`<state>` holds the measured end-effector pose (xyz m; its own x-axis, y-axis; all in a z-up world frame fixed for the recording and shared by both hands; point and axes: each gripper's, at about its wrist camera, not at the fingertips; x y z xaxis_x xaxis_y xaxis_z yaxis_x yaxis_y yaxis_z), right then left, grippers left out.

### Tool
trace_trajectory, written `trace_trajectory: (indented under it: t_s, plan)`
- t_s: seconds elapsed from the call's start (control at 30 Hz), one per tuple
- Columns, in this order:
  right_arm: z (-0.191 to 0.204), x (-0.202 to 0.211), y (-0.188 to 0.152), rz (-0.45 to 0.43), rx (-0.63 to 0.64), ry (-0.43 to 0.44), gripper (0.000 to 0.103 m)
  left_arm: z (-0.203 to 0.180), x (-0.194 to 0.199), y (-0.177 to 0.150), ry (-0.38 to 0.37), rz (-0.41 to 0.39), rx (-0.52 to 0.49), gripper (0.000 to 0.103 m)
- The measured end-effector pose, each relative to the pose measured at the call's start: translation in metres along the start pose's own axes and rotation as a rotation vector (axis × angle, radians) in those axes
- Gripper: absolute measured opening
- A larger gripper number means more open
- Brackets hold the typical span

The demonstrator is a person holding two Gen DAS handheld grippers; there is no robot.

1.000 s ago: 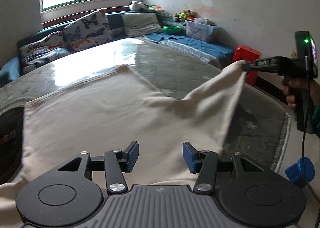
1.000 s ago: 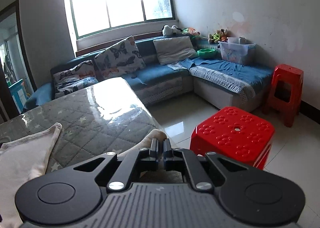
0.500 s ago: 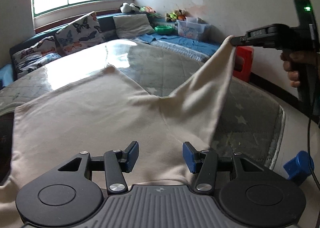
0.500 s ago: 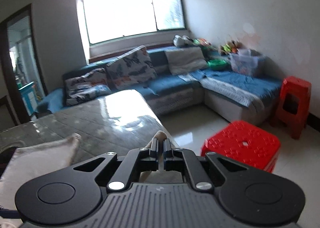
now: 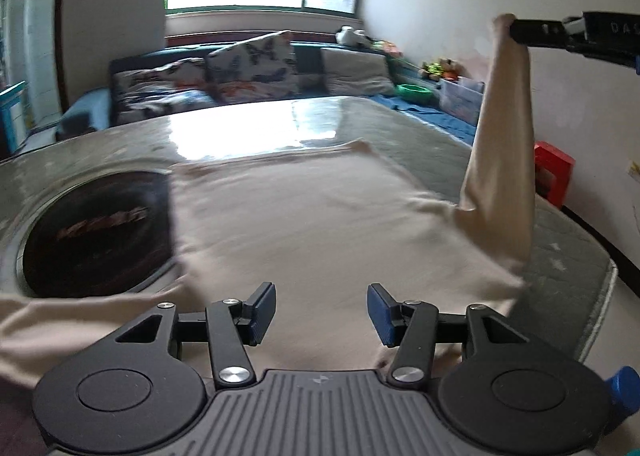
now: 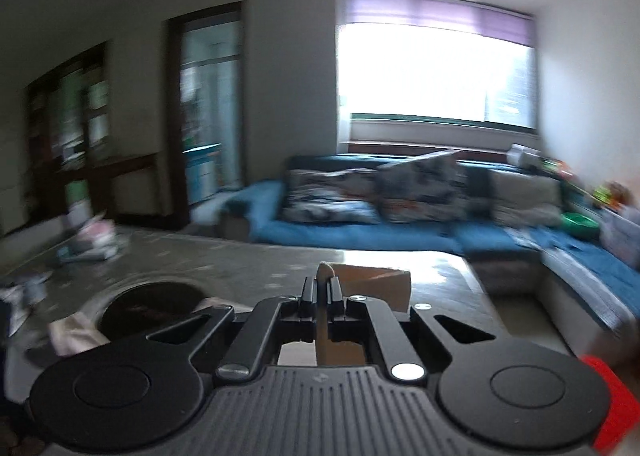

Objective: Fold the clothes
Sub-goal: 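Grasp the sweatshirt side with the right gripper and lift it over the body, then lay the lifted side onto the sweatshirt body and open the right gripper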

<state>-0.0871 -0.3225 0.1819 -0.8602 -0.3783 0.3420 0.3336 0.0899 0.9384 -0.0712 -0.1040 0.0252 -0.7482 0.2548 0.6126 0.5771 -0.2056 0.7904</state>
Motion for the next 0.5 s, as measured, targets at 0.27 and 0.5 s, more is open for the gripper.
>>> trace_trajectory:
  t_s: [0.27,0.5]
  plan:
    - [0.085,-0.077,-0.016,0.176,0.085,0.22,0.003,0.025,0.013,-0.022,0.035,0.018,0.066,0.054]
    - [0.109,-0.091,-0.055,0.319,0.109,0.334,0.007,0.034,0.022,-0.023,0.062,0.015,0.08,0.054]
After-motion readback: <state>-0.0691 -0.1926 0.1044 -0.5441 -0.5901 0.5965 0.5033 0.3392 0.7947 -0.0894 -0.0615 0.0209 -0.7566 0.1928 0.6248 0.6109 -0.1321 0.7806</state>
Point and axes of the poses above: each gripper's, at about its wrist camera, not at the fingertips, and x roughly against the way its jaws point, z to its left, y to its top, and after that the axes turned 9 degrees about y, right-handed
